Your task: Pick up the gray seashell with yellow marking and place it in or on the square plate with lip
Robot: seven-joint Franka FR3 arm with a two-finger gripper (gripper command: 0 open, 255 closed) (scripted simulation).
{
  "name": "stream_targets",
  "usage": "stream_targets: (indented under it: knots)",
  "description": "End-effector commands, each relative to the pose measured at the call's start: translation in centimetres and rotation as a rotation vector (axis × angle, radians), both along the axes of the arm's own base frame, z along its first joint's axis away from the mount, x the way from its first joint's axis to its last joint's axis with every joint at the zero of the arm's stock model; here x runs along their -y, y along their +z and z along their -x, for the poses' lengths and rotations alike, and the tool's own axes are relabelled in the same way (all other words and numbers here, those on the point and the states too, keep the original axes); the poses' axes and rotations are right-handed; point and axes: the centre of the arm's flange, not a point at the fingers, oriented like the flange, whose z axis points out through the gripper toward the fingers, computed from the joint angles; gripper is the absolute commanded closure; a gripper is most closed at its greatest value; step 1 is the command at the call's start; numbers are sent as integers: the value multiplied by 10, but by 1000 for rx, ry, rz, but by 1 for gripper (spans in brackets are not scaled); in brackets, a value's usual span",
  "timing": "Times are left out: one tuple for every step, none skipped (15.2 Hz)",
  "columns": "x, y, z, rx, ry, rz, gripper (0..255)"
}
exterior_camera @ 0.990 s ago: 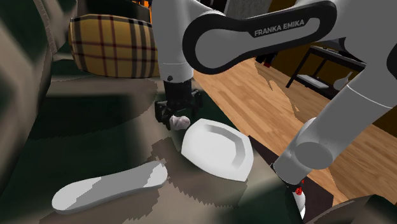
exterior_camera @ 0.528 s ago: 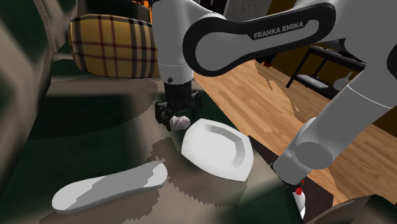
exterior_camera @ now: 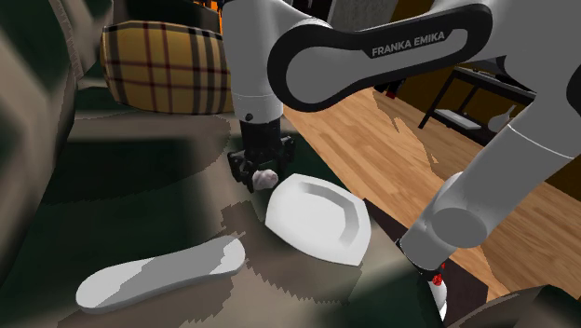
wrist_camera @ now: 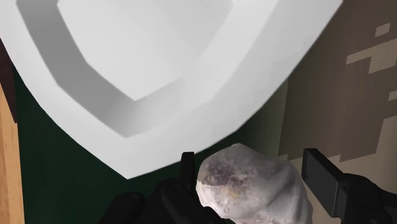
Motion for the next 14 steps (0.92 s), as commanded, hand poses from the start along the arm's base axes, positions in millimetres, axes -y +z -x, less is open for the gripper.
stream_targets:
  knots:
    - [0,-1,-1,0,-1,0,255]
    - [1,-1,-1,0,-1,0,255]
    - [1,5,-1,0,-1,0,255]
    - [1,10,-1,0,-1,0,255]
    - [1,15,-1,0,-1,0,255]
    - [1,20,-1,0,-1,0,255]
    - [1,26,-1,0,-1,0,255]
    - [1,31,-1,0,-1,0,255]
    - [1,36,-1,0,-1,0,255]
    - [1,42,-1,0,-1,0,255]
    - [1,47,-1,0,-1,0,255]
    - [1,52,-1,0,-1,0,255]
    - [1,57,-1,0,-1,0,255]
    - [1,63,-1,0,-1,0,255]
